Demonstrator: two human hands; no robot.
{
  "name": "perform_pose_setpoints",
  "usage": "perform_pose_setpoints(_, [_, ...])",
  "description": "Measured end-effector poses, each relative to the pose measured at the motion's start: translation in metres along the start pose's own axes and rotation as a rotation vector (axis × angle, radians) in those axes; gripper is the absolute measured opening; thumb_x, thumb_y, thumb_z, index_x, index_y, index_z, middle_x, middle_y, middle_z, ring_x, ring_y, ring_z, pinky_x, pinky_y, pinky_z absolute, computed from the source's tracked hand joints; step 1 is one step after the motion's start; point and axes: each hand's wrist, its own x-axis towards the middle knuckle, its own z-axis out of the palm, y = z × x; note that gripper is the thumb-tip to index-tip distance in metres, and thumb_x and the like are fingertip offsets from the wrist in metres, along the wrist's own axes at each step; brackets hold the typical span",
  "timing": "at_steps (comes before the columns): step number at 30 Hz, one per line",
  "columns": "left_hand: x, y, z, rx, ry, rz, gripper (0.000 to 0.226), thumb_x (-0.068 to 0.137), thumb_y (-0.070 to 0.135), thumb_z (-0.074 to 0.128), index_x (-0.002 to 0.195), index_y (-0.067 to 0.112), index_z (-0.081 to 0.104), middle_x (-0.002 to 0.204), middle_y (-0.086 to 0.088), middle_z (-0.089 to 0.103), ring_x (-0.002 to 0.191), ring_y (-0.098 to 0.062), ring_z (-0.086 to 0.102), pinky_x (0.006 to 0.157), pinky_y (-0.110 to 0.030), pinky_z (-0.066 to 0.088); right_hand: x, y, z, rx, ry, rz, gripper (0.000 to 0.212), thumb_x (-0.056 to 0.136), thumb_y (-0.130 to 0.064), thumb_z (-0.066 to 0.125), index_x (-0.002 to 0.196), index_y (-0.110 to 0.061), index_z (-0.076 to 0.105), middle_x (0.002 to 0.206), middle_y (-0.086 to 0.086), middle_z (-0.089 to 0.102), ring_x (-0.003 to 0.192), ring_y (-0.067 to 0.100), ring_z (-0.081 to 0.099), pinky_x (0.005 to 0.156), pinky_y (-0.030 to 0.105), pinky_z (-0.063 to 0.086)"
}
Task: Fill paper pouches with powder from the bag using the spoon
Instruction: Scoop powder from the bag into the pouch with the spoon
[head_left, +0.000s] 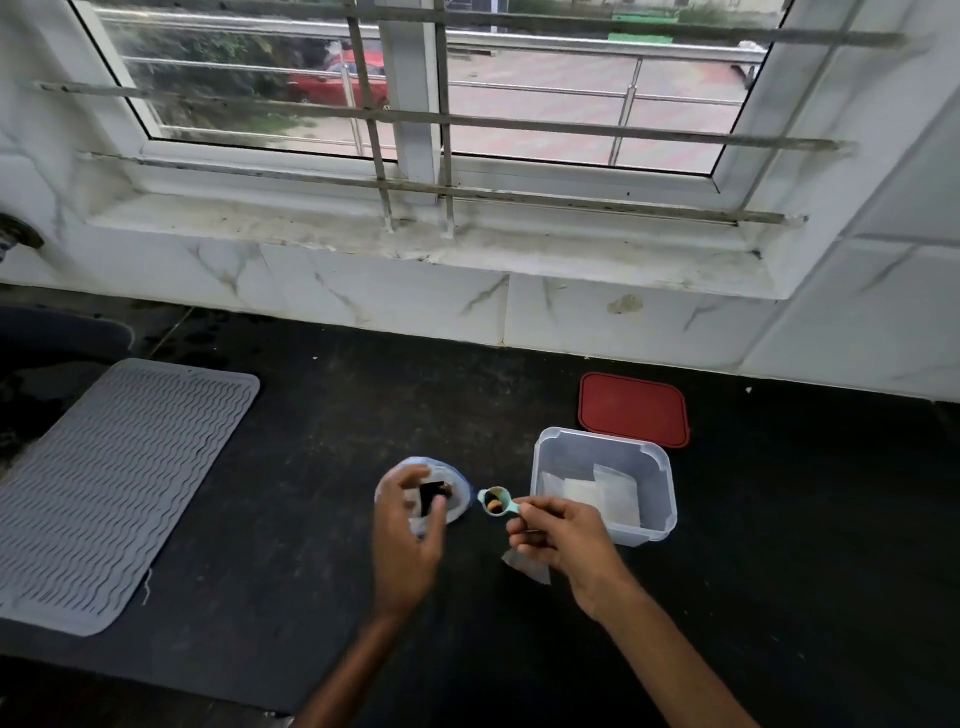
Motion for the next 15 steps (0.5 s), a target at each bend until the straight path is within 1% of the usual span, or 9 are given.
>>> perform_pose_setpoints(2, [-0.017, -0.001, 0.021, -0.021, -0.219, -0.111, 0.046, 0.083, 0.044, 0.069, 0.123, 0.033, 0.051, 0.123, 0.014, 0.057, 0.115, -0.007, 0.057, 0.092, -0.028, 0.051, -0.008, -0.002, -0.023, -0.037, 0.04, -0.06, 0.014, 0.095, -0.009, 0.06, 0.105, -0.009, 0.07, 0.087, 0.012, 0.076, 0.08, 0.021, 0.072, 0.073, 0.031, 0.06])
perform_pose_setpoints(3, [-0.026, -0.005, 0.031, -0.005, -0.327, -0.178, 0.056, 0.078, 0.054, 0.07, 0.126, 0.038, 0.047, 0.128, 0.016, 0.054, 0.118, -0.003, 0.054, 0.095, -0.028, 0.051, -0.012, -0.002, -0.032, -0.047, 0.061, -0.081, 0.013, 0.095, -0.008, 0.06, 0.104, -0.008, 0.07, 0.086, 0.013, 0.076, 0.078, 0.021, 0.072, 0.072, 0.031, 0.06])
perform_pose_setpoints(4, [-0.033, -0.008, 0.041, 0.017, -0.412, -0.234, 0.066, 0.073, 0.059, 0.072, 0.13, 0.041, 0.043, 0.133, 0.018, 0.05, 0.121, -0.001, 0.051, 0.098, -0.029, 0.05, -0.013, 0.0, -0.04, -0.054, 0.076, -0.097, 0.012, 0.095, -0.007, 0.06, 0.103, -0.007, 0.069, 0.084, 0.013, 0.076, 0.075, 0.021, 0.072, 0.069, 0.029, 0.06])
perform_pose_setpoints(6, [-0.045, -0.014, 0.059, 0.04, -0.495, -0.313, 0.085, 0.065, 0.059, 0.079, 0.137, 0.039, 0.038, 0.138, 0.017, 0.047, 0.124, 0.0, 0.049, 0.102, -0.03, 0.049, -0.015, 0.005, -0.052, -0.078, 0.093, -0.125, 0.011, 0.095, -0.005, 0.06, 0.101, -0.005, 0.069, 0.082, 0.016, 0.075, 0.07, 0.02, 0.07, 0.065, 0.027, 0.06])
perform_pose_setpoints(8, [-0.052, -0.011, 0.071, 0.066, -0.502, -0.356, 0.092, 0.058, 0.056, 0.084, 0.136, 0.038, 0.039, 0.134, 0.019, 0.049, 0.122, 0.002, 0.05, 0.1, -0.023, 0.046, -0.014, 0.011, -0.057, -0.145, 0.107, -0.151, 0.011, 0.095, -0.005, 0.061, 0.1, -0.005, 0.07, 0.079, 0.015, 0.075, 0.068, 0.02, 0.07, 0.064, 0.027, 0.059])
perform_pose_setpoints(9, [-0.054, -0.007, 0.075, 0.085, -0.487, -0.354, 0.089, 0.056, 0.055, 0.084, 0.132, 0.04, 0.04, 0.129, 0.022, 0.051, 0.118, 0.005, 0.051, 0.097, -0.02, 0.046, -0.012, 0.015, -0.058, -0.192, 0.12, -0.167, 0.011, 0.095, -0.006, 0.061, 0.1, -0.007, 0.07, 0.077, 0.013, 0.075, 0.067, 0.02, 0.071, 0.064, 0.026, 0.059])
perform_pose_setpoints(10, [-0.055, -0.002, 0.079, 0.108, -0.471, -0.335, 0.08, 0.057, 0.055, 0.084, 0.124, 0.042, 0.043, 0.123, 0.024, 0.053, 0.114, 0.007, 0.053, 0.093, -0.02, 0.047, -0.01, 0.018, -0.059, -0.243, 0.137, -0.188, 0.011, 0.095, -0.008, 0.061, 0.1, -0.008, 0.071, 0.075, 0.01, 0.075, 0.066, 0.02, 0.071, 0.064, 0.026, 0.059])
perform_pose_setpoints(13, [-0.057, 0.006, 0.09, 0.13, -0.424, -0.248, 0.046, 0.068, 0.052, 0.075, 0.106, 0.041, 0.052, 0.107, 0.02, 0.056, 0.1, 0.005, 0.058, 0.083, -0.025, 0.051, 0.0, 0.027, -0.06, -0.467, 0.203, -0.287, 0.012, 0.096, -0.012, 0.061, 0.099, -0.015, 0.072, 0.071, 0.002, 0.074, 0.067, 0.017, 0.071, 0.067, 0.028, 0.061])
perform_pose_setpoints(15, [-0.059, 0.008, 0.094, 0.106, -0.398, -0.224, 0.033, 0.076, 0.046, 0.072, 0.103, 0.041, 0.053, 0.104, 0.017, 0.058, 0.096, 0.004, 0.059, 0.081, -0.027, 0.052, 0.004, 0.034, -0.059, -0.696, 0.229, -0.41, 0.012, 0.095, -0.017, 0.063, 0.101, -0.02, 0.073, 0.078, -0.005, 0.075, 0.07, 0.01, 0.07, 0.074, 0.028, 0.06])
